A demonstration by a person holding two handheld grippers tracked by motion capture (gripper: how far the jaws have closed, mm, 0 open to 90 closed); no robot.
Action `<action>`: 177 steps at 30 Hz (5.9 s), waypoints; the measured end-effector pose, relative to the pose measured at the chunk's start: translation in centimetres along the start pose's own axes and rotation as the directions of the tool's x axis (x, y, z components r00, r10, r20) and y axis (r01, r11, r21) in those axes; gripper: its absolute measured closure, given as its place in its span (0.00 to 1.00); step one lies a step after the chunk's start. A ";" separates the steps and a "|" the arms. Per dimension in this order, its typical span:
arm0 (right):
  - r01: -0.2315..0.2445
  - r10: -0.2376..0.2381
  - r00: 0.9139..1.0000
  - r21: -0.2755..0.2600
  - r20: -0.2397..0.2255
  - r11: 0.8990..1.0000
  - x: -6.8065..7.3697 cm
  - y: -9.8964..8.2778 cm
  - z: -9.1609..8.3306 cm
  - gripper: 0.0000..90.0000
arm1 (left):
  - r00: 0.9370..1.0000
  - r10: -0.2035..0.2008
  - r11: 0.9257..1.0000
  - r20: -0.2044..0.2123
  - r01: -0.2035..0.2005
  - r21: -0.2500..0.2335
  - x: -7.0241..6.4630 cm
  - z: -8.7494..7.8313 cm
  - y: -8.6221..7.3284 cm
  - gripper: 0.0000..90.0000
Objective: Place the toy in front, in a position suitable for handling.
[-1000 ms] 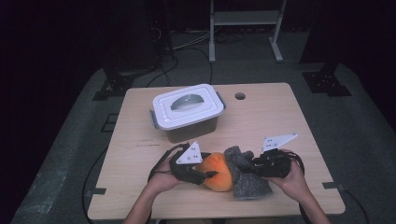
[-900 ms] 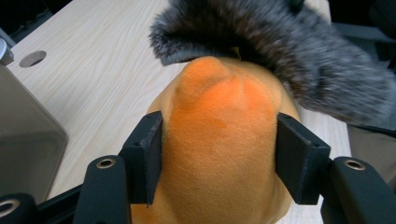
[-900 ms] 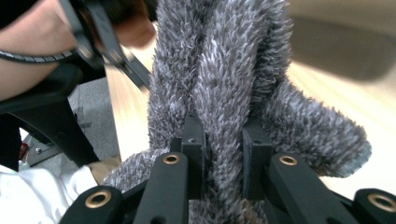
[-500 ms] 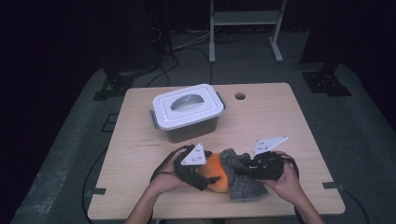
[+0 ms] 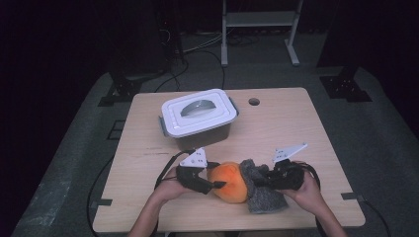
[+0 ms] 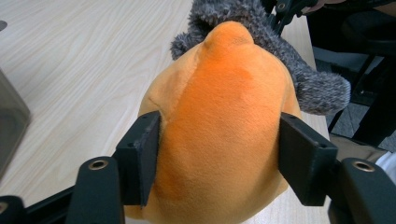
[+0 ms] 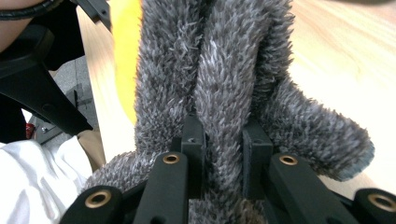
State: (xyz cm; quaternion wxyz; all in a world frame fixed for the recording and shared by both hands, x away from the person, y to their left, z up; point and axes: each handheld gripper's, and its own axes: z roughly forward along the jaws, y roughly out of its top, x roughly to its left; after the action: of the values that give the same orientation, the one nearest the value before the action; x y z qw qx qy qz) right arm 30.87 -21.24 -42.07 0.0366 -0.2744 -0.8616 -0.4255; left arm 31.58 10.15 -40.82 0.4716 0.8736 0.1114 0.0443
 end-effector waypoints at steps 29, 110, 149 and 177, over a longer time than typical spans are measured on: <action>0.055 -0.054 0.998 -0.040 0.022 0.998 1.4 1.1 0.4 0.83 | 0.998 -0.049 0.998 -0.027 0.048 -0.030 0.4 -0.1 0.2 0.09; 0.090 -0.091 0.996 -0.124 0.002 0.988 2.1 1.5 -1.8 0.83 | 0.997 0.064 0.997 -0.054 -0.065 -0.033 -1.4 0.2 0.9 0.42; 0.113 -0.114 0.993 -0.137 -0.001 0.984 2.6 2.3 -1.7 0.83 | 0.996 0.079 0.997 -0.035 -0.080 -0.024 -2.6 2.1 1.4 0.23; 0.105 -0.109 0.994 -0.142 -0.016 0.984 2.0 1.7 -2.3 0.83 | 0.999 0.045 0.998 -0.024 -0.046 -0.034 -2.3 2.5 1.1 0.32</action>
State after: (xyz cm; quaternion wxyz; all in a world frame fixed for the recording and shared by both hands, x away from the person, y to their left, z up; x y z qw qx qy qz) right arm 29.66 -21.21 -38.78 0.0044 -0.2247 -0.8424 -0.4897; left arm 30.01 7.03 -41.22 0.4842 0.8670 0.0962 0.0674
